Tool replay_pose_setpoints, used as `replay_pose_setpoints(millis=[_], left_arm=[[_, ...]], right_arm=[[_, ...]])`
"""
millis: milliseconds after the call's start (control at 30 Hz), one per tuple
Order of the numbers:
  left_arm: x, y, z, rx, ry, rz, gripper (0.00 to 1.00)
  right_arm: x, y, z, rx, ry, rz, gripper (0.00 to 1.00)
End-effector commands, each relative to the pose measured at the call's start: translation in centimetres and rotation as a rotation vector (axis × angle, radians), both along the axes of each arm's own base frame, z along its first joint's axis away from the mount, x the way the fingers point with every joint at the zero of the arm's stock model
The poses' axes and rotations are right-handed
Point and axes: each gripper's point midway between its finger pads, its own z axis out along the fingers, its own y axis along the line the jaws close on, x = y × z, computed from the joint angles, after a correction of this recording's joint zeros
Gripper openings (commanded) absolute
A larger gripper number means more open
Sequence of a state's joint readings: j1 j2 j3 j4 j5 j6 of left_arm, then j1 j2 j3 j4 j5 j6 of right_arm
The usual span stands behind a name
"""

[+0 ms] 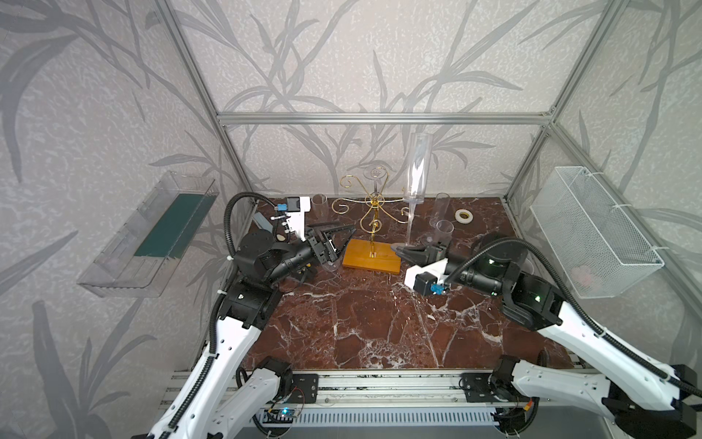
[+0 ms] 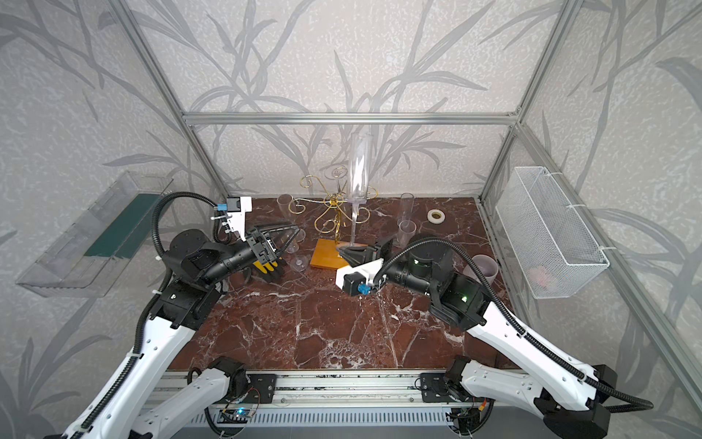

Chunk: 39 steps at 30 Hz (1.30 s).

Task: Take the wine glass off the wine glass rack
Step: Pick up the wine glass from the wine glass rack.

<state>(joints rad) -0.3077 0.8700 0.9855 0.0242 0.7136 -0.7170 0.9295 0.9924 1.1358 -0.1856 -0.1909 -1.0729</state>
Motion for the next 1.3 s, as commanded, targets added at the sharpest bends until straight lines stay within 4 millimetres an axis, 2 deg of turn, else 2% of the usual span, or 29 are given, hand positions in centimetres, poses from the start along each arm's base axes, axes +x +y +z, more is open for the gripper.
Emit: replay_pose_setpoints(millis=[0, 167, 267, 400, 667, 800, 1267], left_arm=[[-1.9, -2.0, 0.2, -0.007, -0.01, -0.178, 0.91], [-3.2, -4.5, -1.5, 0.047, 0.007, -0.286, 0.9], [-4.1, -6.2, -2.8, 0.106, 0.014, -0.349, 0.89], [-4.0, -6.9, -4.0, 0.143, 0.056, -0.369, 0.82], [-5.8, -8.8, -3.3, 0.102, -0.006, -0.473, 0.78], [-6.2, -9.4, -3.6, 0.093, -0.001, -0.5, 0.71], [-5.6, -10.0, -3.3, 0.066, -0.02, -0.482, 0.5]], right_arm=[[-0.4, -0.3, 0.0, -0.017, -0.149, -0.036, 0.0], [-2.0, 1.2, -2.1, -0.031, -0.179, -0.01, 0.0], [-2.2, 1.8, -2.3, -0.008, -0.193, -0.018, 0.0], [-2.4, 2.4, -2.5, 0.01, -0.2, -0.02, 0.0], [-2.2, 3.0, -3.4, 0.018, -0.183, -0.031, 0.0], [-2.4, 3.2, -3.9, 0.013, -0.174, -0.029, 0.0], [-3.2, 3.4, -4.5, 0.013, -0.155, -0.028, 0.0]])
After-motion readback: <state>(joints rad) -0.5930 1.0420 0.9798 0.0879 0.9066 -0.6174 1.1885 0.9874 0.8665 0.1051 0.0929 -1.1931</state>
